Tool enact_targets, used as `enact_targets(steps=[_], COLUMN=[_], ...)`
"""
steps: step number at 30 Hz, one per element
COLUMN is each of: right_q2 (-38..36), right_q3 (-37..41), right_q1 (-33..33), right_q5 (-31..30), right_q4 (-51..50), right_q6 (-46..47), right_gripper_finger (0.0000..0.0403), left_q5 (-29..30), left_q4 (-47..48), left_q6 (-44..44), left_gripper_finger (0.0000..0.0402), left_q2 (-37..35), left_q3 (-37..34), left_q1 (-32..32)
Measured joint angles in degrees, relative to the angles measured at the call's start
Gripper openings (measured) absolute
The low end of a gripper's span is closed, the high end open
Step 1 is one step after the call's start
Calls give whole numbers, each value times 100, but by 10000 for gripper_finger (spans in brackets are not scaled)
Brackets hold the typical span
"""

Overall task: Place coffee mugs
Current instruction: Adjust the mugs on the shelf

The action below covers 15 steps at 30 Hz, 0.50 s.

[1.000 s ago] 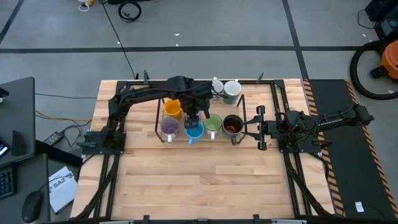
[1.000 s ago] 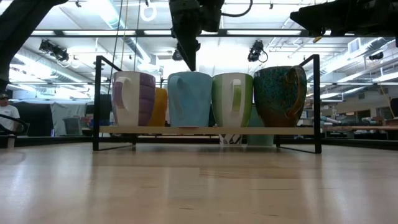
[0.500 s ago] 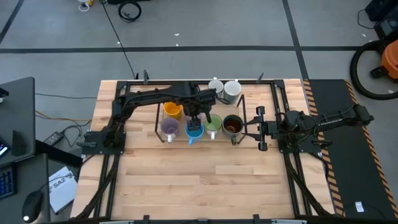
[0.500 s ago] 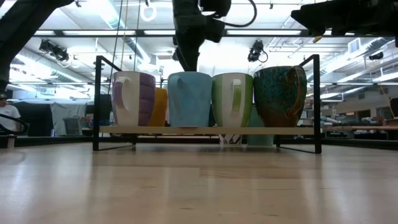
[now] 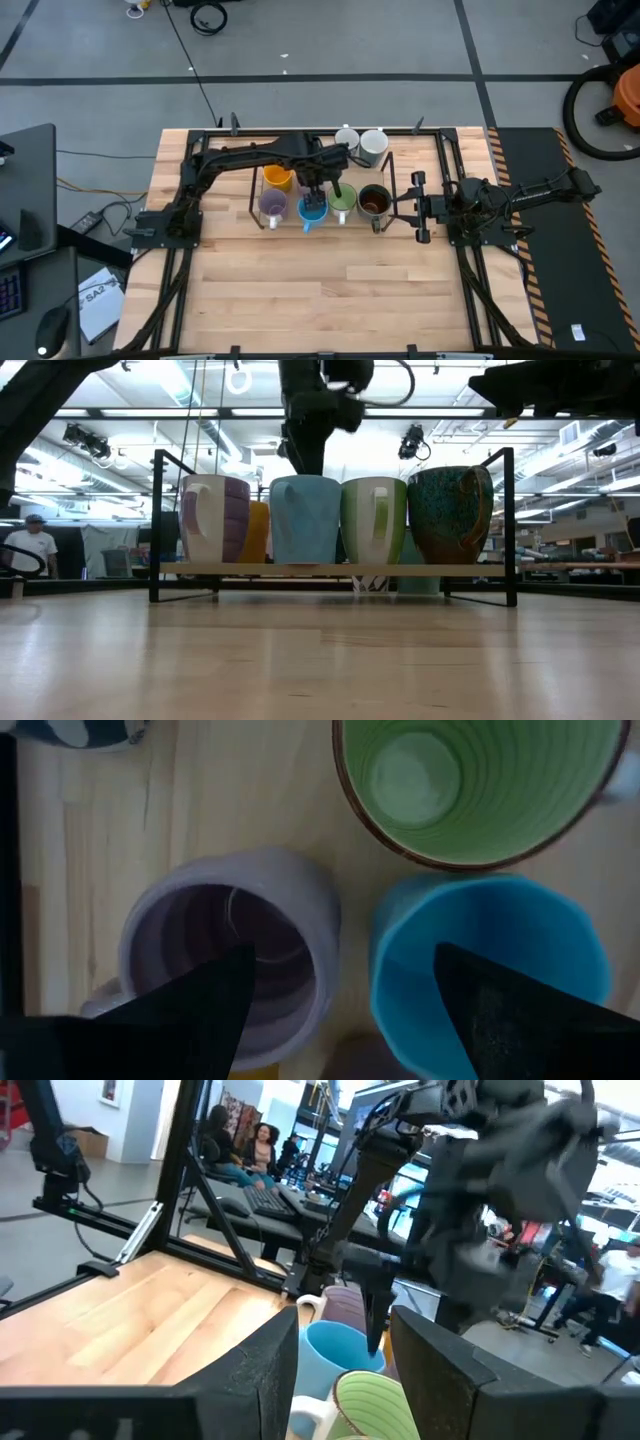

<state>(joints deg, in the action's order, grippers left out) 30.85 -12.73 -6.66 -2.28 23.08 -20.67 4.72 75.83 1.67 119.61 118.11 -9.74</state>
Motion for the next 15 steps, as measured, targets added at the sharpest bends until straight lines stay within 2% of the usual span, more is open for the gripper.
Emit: enact_targets(steps=[8,15], right_q2=[0,0], right_q3=[0,0], right_q1=[0,0], right_q5=[54,52], right_q4=[3,9], right_q6=[7,4], right_gripper_finger=[166,166], left_q5=[-40,-12], left_q4=[-157,-198], left_q6=[44,194], left_gripper_finger=[314,311], left_q2=[-35,-37], left_q3=[-677,-702], left_q1=[-22,-31])
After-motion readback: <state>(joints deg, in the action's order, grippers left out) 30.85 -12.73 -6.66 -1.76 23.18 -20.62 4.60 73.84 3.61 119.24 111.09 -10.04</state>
